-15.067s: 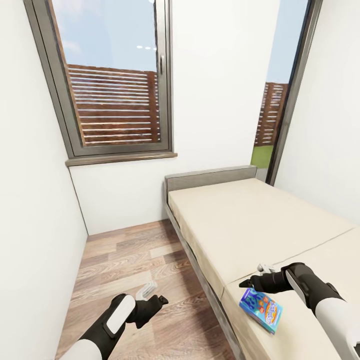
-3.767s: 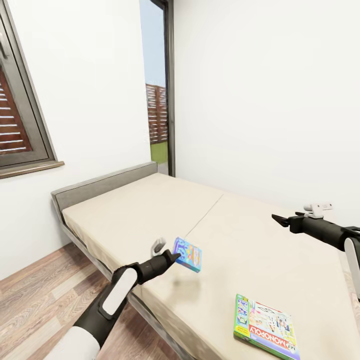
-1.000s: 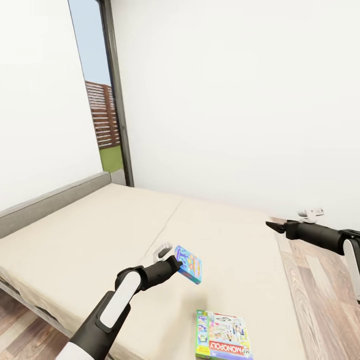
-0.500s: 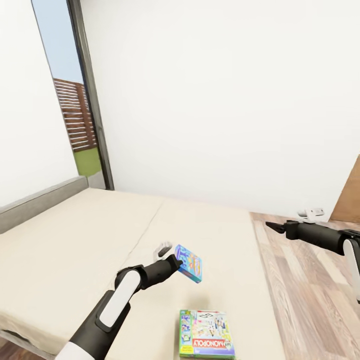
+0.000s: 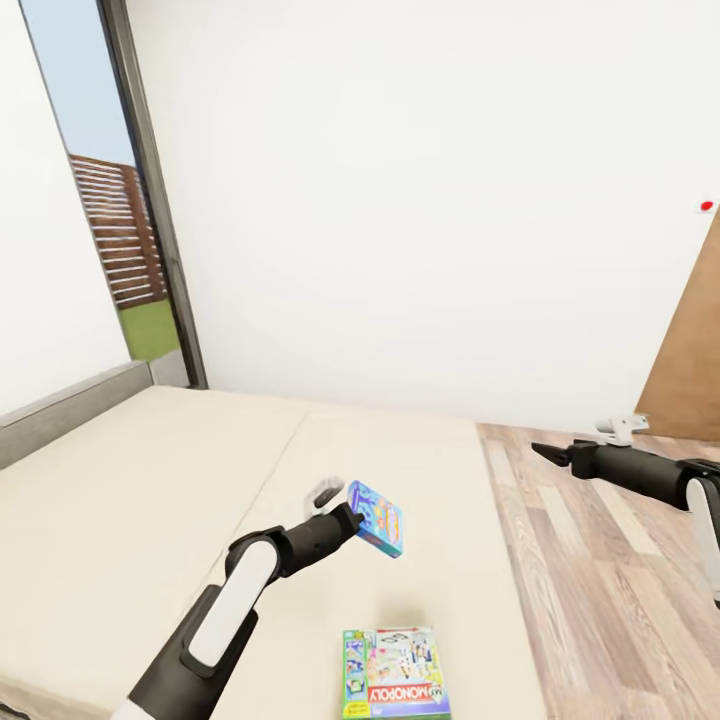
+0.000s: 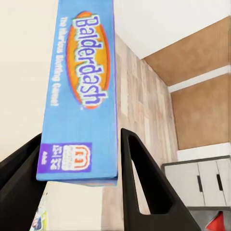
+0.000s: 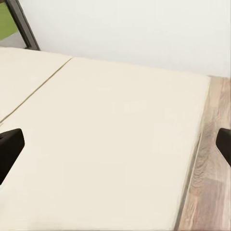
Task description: Put all the toys in the child's room - the three board games (two on the bed and one on the table), the two jigsaw puzzles on the table, and the tennis ball on the table - inside the toy box on the table in the child's room.
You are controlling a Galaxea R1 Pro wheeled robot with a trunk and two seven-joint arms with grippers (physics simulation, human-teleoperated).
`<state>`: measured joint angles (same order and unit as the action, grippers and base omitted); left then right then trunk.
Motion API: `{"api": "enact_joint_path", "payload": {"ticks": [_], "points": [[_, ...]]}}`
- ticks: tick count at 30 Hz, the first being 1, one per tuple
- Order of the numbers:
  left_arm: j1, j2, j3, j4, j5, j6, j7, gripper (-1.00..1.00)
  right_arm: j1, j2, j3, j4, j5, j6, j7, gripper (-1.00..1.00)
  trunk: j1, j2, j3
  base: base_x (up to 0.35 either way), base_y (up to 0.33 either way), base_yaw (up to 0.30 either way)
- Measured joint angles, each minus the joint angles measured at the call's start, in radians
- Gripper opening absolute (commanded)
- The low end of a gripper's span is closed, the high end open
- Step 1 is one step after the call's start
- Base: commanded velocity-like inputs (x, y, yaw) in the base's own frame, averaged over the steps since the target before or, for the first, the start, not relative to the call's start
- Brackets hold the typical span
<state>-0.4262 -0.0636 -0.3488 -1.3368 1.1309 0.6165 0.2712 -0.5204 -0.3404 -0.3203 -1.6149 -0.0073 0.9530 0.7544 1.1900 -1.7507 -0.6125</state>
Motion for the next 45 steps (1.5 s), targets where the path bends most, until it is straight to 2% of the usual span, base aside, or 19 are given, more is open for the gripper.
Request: {"api": "enact_joint_path", "payload": {"ticks": [5, 21, 45], "points": [[0.004, 0.002, 0.002, -0.005, 0.000, 0.000, 0.000, -1.00, 0.000, 0.000, -0.001, 0.000, 0.000, 0.000, 0.000, 1.00, -0.019, 0.035, 0.016, 0.000, 0.000, -0.193], [0.005, 0.005, 0.004, 0.002, 0.000, -0.001, -0.001, -1.00, 0.000, 0.000, -0.004, 0.000, 0.000, -0.008, 0.001, 1.00, -0.081, 0.147, 0.066, 0.000, 0.000, -0.035], [0.005, 0.007, 0.002, 0.022, -0.006, -0.010, -0.013, -1.00, 0.000, 0.000, -0.001, 0.000, 0.000, -0.006, 0.001, 1.00, -0.173, 0.315, 0.141, 0.000, 0.000, -0.274]]}}
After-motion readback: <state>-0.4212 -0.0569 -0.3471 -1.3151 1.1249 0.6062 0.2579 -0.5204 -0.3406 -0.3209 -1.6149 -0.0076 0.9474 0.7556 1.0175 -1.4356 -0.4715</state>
